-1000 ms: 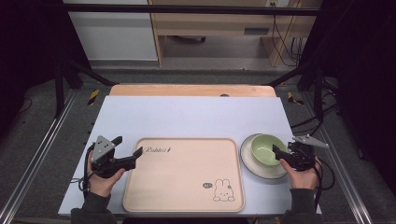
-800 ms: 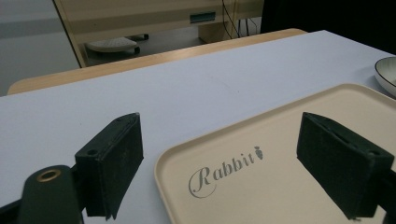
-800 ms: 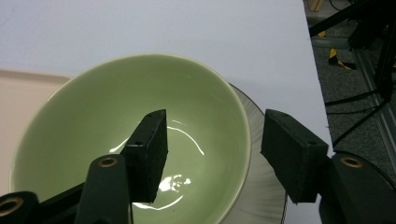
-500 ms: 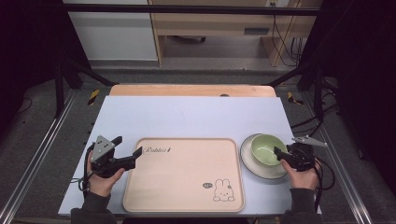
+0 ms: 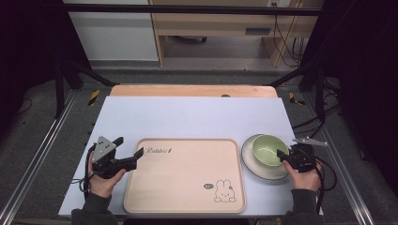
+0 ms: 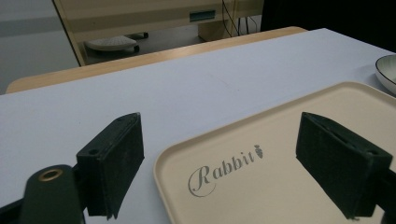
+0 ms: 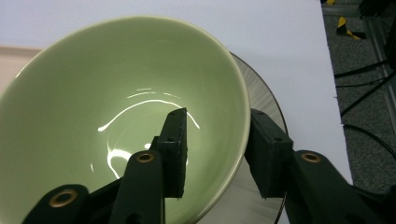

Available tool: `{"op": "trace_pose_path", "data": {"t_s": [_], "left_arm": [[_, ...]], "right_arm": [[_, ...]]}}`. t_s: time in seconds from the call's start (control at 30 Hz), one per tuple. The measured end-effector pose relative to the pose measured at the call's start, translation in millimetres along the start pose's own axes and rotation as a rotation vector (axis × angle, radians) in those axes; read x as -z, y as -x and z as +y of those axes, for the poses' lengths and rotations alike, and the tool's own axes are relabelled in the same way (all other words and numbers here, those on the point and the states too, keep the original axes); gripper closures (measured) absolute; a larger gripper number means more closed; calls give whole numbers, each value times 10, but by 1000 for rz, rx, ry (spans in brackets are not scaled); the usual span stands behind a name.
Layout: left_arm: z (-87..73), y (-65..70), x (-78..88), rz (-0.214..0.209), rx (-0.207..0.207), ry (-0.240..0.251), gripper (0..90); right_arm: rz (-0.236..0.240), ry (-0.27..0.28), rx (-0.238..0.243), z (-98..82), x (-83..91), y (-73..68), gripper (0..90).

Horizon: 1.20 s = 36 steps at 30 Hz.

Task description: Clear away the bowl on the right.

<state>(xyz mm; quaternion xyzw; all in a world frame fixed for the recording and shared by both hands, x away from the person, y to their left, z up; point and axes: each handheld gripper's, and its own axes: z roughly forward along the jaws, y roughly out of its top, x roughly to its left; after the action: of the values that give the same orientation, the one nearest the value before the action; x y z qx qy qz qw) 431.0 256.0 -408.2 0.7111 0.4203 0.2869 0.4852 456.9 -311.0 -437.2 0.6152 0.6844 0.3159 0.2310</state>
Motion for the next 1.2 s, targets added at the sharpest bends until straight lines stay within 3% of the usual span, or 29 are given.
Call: {"op": "trace_pose_path", "data": {"t_s": [0.43, 0.77, 0.8, 0.97, 1.2], "left_arm": [[-1, 8, -5, 0, -4, -1, 148], [-5, 10, -13, 1, -4, -4, 149], [-5, 9, -13, 0, -4, -4, 149], [-6, 8, -16, 0, -4, -5, 149], [-8, -1, -15, 3, -2, -4, 149]], "right_arm": [[4, -63, -57, 1, -54, 17, 716], [5, -89, -91, 23, -116, 27, 745], [-1, -90, -78, 20, -131, 37, 749], [-1, -103, -122, 36, -144, 30, 773], [-12, -108, -137, 52, -171, 36, 811]]}}
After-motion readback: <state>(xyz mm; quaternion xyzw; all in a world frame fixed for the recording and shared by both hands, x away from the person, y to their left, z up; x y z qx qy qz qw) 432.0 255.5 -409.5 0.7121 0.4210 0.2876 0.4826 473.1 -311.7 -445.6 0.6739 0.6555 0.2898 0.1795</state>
